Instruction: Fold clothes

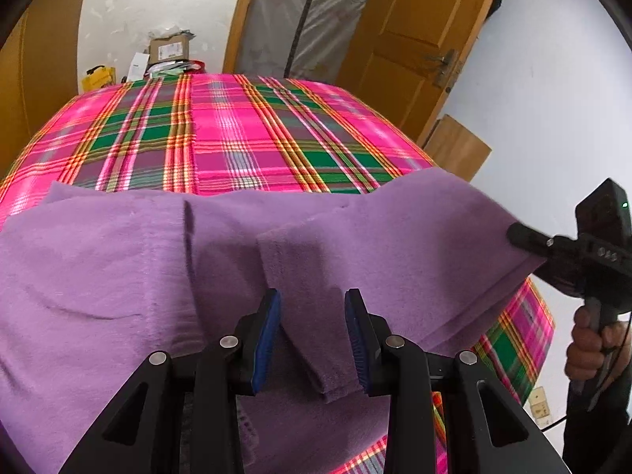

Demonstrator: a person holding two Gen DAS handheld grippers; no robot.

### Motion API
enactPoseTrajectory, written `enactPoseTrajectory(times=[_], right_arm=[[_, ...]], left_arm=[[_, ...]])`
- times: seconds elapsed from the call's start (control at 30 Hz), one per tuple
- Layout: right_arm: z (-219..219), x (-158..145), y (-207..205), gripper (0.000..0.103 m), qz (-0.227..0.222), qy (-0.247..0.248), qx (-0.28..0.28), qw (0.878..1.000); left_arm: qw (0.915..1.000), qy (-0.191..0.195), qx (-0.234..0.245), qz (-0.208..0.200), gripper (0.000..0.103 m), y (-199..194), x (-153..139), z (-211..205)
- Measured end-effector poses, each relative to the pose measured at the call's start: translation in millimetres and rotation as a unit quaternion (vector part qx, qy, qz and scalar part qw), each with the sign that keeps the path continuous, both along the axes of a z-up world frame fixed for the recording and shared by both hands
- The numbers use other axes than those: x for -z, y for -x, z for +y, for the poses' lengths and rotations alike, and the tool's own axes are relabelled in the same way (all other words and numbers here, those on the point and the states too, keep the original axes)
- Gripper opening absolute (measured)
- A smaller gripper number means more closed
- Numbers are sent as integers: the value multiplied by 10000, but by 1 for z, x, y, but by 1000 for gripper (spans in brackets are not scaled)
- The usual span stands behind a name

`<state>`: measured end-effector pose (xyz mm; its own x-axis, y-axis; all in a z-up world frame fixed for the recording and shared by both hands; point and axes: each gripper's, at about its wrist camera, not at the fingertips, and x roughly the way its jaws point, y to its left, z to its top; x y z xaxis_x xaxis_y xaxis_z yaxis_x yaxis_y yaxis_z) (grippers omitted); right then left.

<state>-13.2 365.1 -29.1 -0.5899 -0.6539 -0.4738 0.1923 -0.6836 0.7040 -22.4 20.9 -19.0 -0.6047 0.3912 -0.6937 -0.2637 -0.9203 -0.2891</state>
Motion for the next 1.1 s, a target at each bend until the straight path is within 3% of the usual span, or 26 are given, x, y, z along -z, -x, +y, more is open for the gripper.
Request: enactPoseTrajectory(times=[0.2,0.6,0.87,1.1], right_arm=[[-20,-31,3,14,317,109,-195,9992],[-61,-88,-1,13,843,91,-615,9945],[-115,-121,9,13,1118,-63,-1123,9873],[-187,-146,20,13,1356,-236,-1785,9743]], left_arm=[[9993,-335,-83,-139,35,8,-3,-16],[9976,-324,-611,89,35,1,-16,-58],[9924,-474,-1135,67,35,-18,-13,-104],[9844,-616,-1637,163,35,-39,-13,-149]])
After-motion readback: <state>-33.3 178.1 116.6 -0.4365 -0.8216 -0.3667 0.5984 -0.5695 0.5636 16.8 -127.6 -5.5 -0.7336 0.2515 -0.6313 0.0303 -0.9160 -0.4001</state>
